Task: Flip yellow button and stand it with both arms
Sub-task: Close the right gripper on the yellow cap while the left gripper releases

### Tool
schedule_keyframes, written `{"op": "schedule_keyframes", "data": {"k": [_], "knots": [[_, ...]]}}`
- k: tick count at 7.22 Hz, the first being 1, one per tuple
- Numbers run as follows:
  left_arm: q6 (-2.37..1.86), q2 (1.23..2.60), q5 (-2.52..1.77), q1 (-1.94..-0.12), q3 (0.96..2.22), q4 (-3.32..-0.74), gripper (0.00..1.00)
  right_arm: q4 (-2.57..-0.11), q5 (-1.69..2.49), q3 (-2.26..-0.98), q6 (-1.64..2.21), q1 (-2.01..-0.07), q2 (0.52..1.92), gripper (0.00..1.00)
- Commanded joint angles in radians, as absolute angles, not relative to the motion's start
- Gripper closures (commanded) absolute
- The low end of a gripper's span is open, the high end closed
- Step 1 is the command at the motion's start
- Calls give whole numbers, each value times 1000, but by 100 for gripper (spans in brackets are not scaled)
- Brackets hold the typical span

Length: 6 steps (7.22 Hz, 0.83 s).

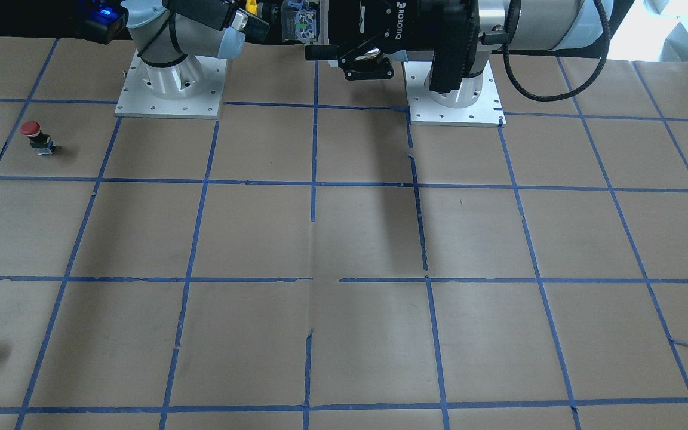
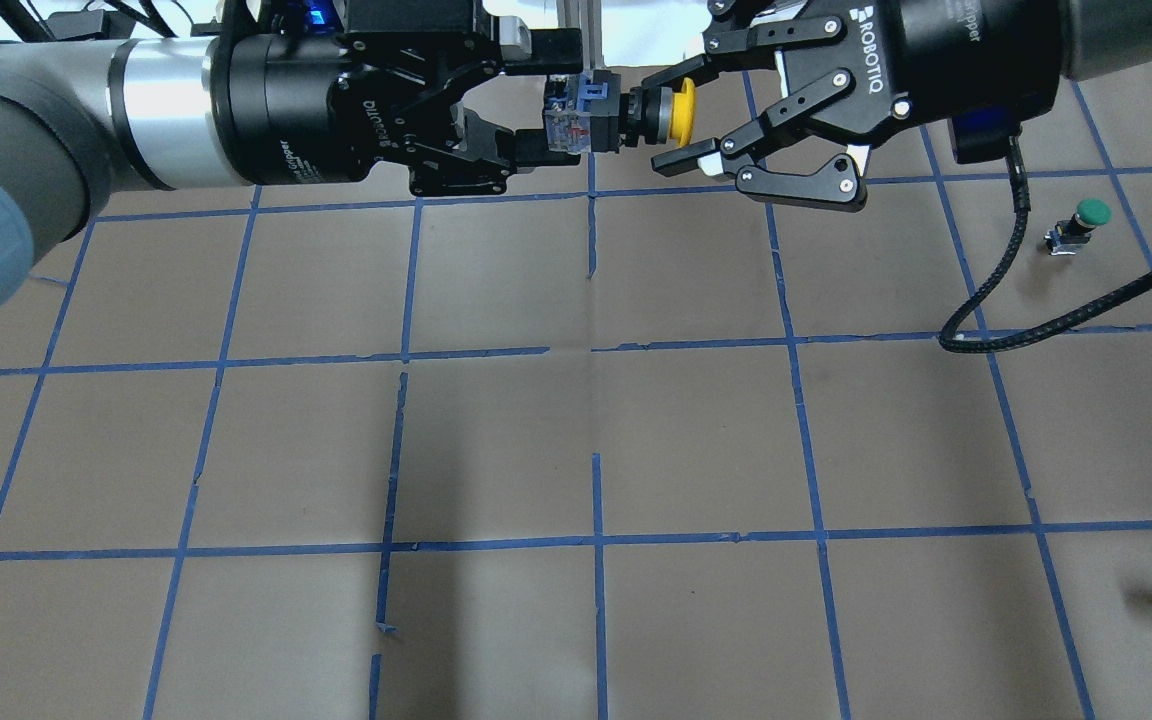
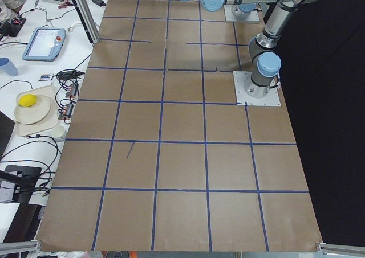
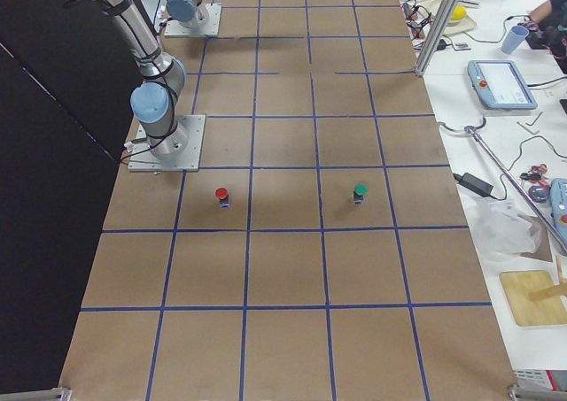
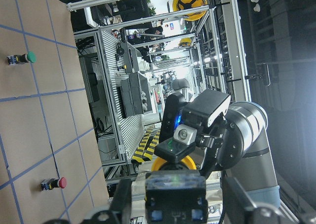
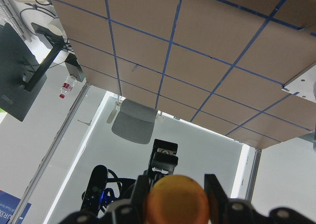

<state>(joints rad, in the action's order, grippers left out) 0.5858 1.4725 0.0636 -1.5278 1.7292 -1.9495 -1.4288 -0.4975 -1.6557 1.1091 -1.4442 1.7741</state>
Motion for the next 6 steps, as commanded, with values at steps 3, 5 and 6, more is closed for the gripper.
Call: {"op": "schedule_keyframes", "data": {"k": [3, 5, 6], "knots": [[307, 1494, 362, -1523, 1721, -1695, 0, -1486, -634, -1657, 924, -1387, 1750, 70], [192, 1502, 549, -1523, 1741, -1537, 0, -1477, -821, -1658, 632, -1294, 1688, 70], [192, 1500, 580, -1523, 1741, -1536, 0, -1476, -930, -1663, 441, -1266, 1666, 70]]}}
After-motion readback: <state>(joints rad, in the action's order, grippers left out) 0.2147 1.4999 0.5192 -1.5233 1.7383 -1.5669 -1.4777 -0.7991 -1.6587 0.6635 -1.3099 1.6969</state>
